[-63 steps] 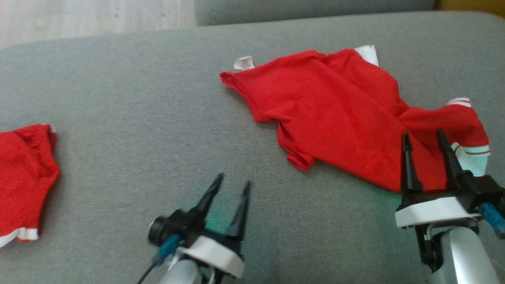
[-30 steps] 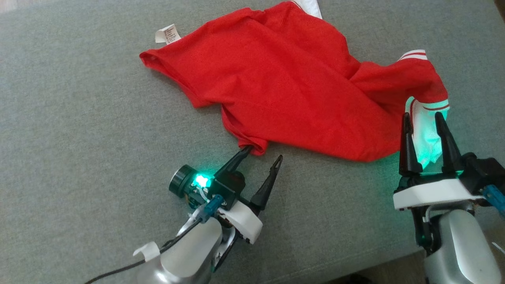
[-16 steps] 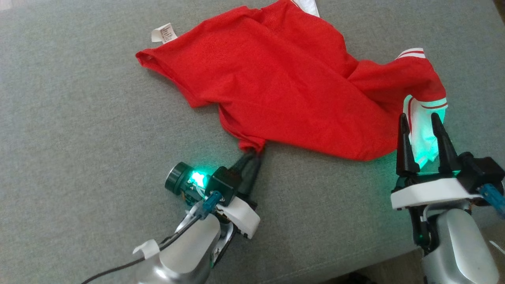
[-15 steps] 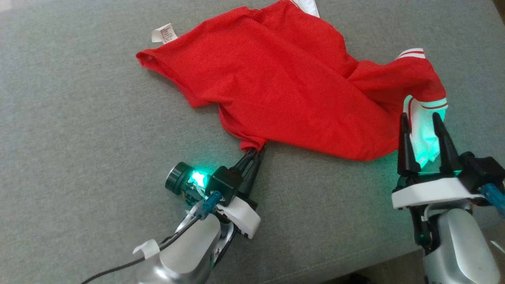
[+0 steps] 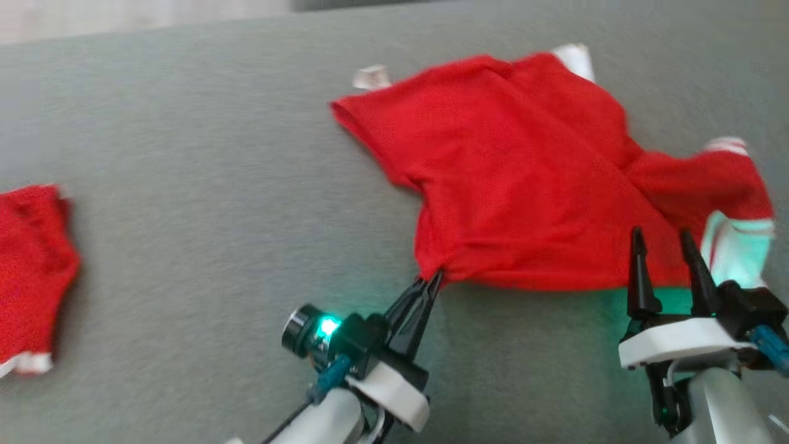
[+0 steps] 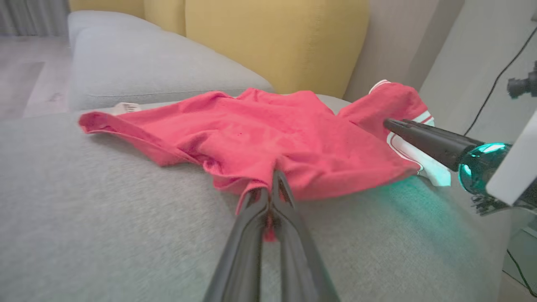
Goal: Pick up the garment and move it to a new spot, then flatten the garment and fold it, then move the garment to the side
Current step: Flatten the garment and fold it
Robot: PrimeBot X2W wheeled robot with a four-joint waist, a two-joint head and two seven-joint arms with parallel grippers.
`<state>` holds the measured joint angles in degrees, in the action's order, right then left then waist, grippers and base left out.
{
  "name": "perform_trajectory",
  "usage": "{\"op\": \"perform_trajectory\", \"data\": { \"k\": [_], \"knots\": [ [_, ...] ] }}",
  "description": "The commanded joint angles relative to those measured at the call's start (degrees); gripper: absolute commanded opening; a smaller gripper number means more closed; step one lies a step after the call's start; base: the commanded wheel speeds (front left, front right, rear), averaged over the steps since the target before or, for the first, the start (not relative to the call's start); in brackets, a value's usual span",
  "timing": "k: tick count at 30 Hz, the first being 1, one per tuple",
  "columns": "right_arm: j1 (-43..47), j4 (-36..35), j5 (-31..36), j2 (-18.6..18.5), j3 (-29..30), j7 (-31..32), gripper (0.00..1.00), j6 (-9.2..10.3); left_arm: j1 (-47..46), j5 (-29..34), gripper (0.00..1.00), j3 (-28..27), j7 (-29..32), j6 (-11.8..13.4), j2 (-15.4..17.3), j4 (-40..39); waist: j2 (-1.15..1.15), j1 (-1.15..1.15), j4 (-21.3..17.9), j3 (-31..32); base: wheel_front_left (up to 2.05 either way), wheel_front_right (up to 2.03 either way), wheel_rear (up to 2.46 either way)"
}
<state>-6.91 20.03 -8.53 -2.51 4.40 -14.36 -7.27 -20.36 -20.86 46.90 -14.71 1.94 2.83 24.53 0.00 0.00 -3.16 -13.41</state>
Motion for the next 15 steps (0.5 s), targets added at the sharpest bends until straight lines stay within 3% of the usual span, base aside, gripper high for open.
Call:
{"op": "perform_trajectory", "data": {
  "k": [1, 7, 15],
  "knots": [
    [-0.22, -1.55, -0.31, -0.37, -1.54, -0.63, 1.00, -0.22, -0.37, -0.58, 0.00, -1.82, -0.29, -0.13, 0.05, -2.29, 0.00, 0.00, 5.12, 4.10, 0.00, 0.00, 0.00],
    [-0.05, -1.26, -1.17, -0.37, -2.87, -0.63, 1.00, -0.22, 4.86, -3.97, 0.00, -5.11, -0.29, -0.21, 0.05, -2.47, 0.00, 0.00, 9.32, 5.19, 0.00, 0.00, 0.00],
    [-0.87, -1.52, -0.85, -0.37, -4.71, -0.63, 1.00, -0.22, 3.35, -7.00, 0.00, -12.90, -0.29, -0.72, 0.05, 4.02, 0.00, 0.00, 7.43, 2.96, 0.00, 0.00, 0.00]
  ]
}}
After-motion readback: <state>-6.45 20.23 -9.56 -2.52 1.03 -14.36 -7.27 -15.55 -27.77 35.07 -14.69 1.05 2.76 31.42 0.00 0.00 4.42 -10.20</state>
